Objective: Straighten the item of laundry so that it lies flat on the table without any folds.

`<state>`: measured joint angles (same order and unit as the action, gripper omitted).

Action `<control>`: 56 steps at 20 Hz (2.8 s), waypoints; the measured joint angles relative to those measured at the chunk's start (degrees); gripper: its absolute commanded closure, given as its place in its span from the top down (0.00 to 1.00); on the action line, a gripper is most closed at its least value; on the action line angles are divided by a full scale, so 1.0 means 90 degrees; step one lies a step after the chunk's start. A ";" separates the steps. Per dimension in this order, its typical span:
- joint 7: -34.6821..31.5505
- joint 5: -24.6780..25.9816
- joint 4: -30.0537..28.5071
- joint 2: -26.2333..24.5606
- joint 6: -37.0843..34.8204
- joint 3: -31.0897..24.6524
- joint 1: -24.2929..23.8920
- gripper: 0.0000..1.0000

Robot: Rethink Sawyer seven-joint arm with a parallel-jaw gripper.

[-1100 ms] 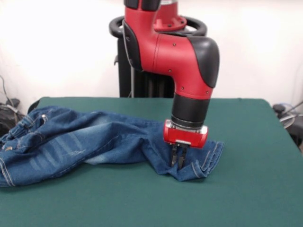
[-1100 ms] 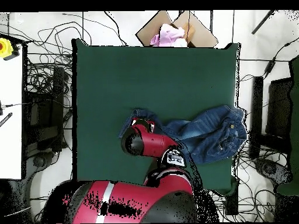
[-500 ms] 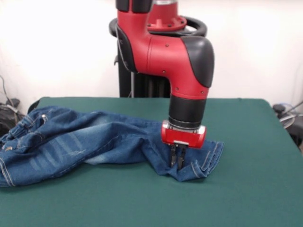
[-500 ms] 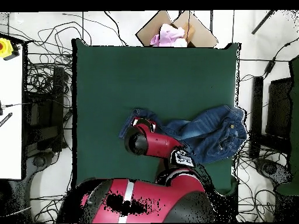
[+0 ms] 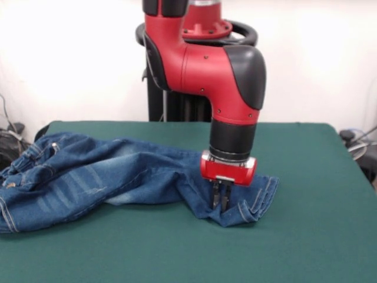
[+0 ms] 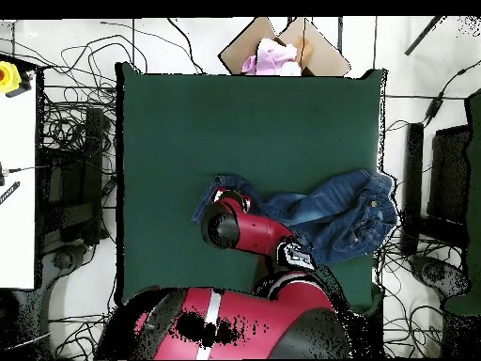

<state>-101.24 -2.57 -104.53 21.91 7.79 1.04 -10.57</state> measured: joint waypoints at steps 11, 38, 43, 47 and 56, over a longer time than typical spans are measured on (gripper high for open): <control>0.0000 -0.1473 -0.0002 -0.0031 -0.0353 0.0265 0.0474 0.00; 0.0000 -0.2453 0.0298 -0.0074 -0.0769 0.0077 0.0707 0.00; 0.0000 -0.2467 0.0308 -0.0053 -0.0767 -0.0093 0.0590 0.00; 0.0000 -0.2560 0.0367 -0.0069 -0.0766 -0.0092 0.0695 0.00; 0.0000 -0.3036 0.0691 -0.0195 -0.0767 -0.0095 0.1235 0.00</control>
<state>-101.24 -29.89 -98.31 20.15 0.88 0.18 0.54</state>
